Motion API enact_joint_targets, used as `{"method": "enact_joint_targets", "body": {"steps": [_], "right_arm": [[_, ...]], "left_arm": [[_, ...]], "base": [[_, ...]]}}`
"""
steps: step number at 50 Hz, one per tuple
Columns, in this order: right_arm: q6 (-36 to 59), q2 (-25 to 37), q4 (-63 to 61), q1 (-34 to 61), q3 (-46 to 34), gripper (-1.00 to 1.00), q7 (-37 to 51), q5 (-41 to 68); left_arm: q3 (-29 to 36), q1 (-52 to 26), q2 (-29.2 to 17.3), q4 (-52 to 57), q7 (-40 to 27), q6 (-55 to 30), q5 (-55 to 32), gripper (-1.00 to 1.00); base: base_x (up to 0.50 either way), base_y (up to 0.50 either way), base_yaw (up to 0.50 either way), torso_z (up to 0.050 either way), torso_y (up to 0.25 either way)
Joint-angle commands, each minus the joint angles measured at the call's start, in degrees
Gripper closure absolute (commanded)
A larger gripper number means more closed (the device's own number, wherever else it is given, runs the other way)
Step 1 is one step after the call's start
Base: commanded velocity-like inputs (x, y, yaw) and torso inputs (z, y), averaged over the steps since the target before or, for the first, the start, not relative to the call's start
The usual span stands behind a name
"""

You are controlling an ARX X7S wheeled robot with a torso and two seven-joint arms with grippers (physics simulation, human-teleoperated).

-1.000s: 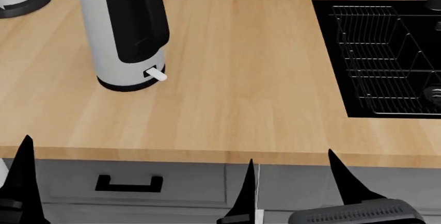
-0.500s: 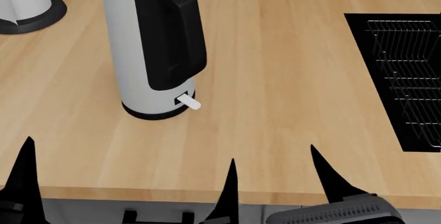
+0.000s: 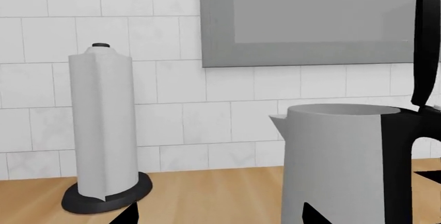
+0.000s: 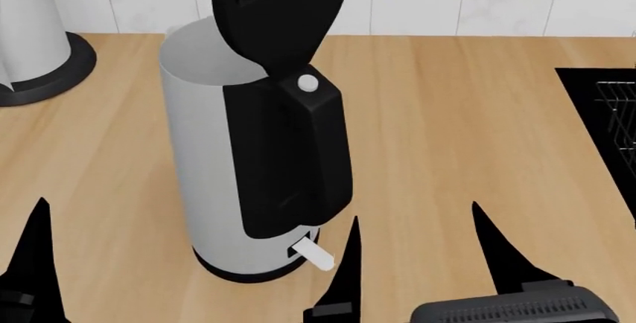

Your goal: Close the lid of the electric kettle.

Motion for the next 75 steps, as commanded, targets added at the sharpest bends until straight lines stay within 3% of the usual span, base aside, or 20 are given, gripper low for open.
{"method": "enact_joint_targets", "body": {"steps": [1, 9, 13, 17, 22, 30, 47, 60, 75], "right_arm": [[0.04, 0.14, -0.78, -0.25, 1.47, -1.00, 0.49, 0.97], [4.79, 1.88, -4.10, 2.31, 5.52, -1.00, 2.02, 6.83], [11.68, 9.39, -4.08, 12.32, 7.63, -1.00, 14.17, 24.82], [20.44, 9.90, -3.14, 21.38, 12.95, -1.00, 17.86, 36.51], [27.51, 9.31, 1.68, 31.88, 13.43, -1.00, 18.94, 43.12], [32.20, 9.26, 8.89, 42.91, 9.60, -1.00, 19.01, 44.23], [32.30, 7.50, 27.50, 60.74, -2.08, -1.00, 14.02, 39.44], [25.61, 4.81, 41.46, 66.57, -10.35, -1.00, 8.79, 33.67], [21.25, 1.02, 51.21, 69.39, -13.48, -1.00, 5.96, 31.32]], "left_arm": [[0.46, -0.01, -0.49, -0.12, -0.56, 0.34, -0.08, -1.00], [0.72, 0.38, -0.58, -1.00, -0.48, 1.13, -0.13, -1.00], [0.80, 0.55, -0.51, -1.38, -0.43, 1.67, -0.18, -1.00], [0.70, 1.04, -0.67, -1.71, -0.24, 2.17, -0.19, -1.00], [0.73, 1.01, -0.82, -2.22, -0.18, 2.40, -0.16, -1.00], [0.97, 1.65, -0.93, -2.50, -0.19, 2.98, 0.13, -1.00], [1.95, 1.24, -1.18, -3.19, -0.56, 3.16, 0.70, -1.00], [1.25, 1.54, -1.43, -4.32, -0.40, 4.03, 0.32, -1.00], [0.77, 1.86, -1.72, -4.36, -0.72, 4.43, -0.04, -1.00]], "base": [[0.37, 0.04, 0.00, 0.000, 0.000], [0.00, 0.00, 0.00, 0.000, 0.000], [0.00, 0.00, 0.00, 0.000, 0.000], [0.00, 0.00, 0.00, 0.000, 0.000], [0.00, 0.00, 0.00, 0.000, 0.000], [0.00, 0.00, 0.00, 0.000, 0.000], [0.00, 0.00, 0.00, 0.000, 0.000], [0.00, 0.00, 0.00, 0.000, 0.000], [0.00, 0.00, 0.00, 0.000, 0.001]]}}
